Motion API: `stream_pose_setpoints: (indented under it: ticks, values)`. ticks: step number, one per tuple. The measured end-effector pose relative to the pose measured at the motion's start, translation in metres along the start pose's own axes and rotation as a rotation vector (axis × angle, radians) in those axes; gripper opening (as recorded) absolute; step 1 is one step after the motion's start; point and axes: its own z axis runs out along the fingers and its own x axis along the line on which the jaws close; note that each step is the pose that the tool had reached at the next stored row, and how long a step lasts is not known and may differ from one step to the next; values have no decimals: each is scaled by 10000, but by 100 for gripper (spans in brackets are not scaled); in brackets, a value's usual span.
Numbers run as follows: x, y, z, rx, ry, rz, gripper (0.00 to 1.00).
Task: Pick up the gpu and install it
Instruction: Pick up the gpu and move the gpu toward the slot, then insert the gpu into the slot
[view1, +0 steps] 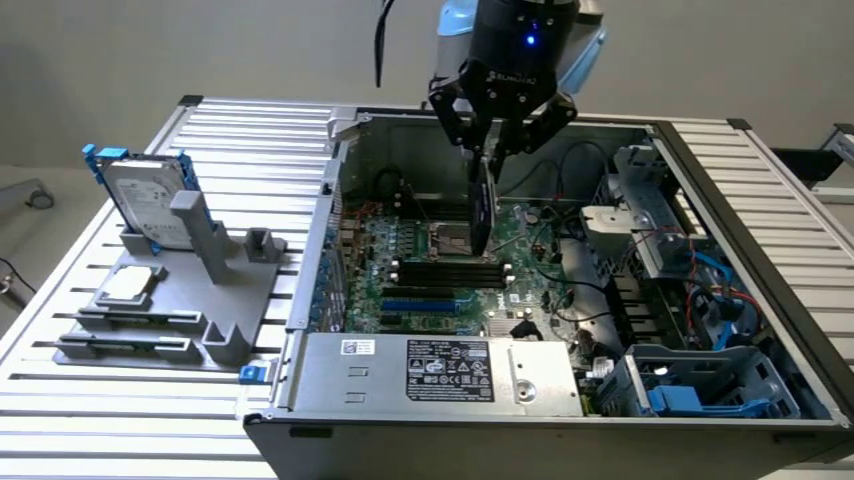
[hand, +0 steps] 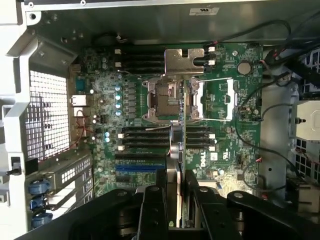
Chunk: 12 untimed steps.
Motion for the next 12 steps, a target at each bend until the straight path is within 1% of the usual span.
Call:
stream_pose_setpoints:
  ticks: [12]
  values:
    - [-1,0,1,-1,2,0,26]
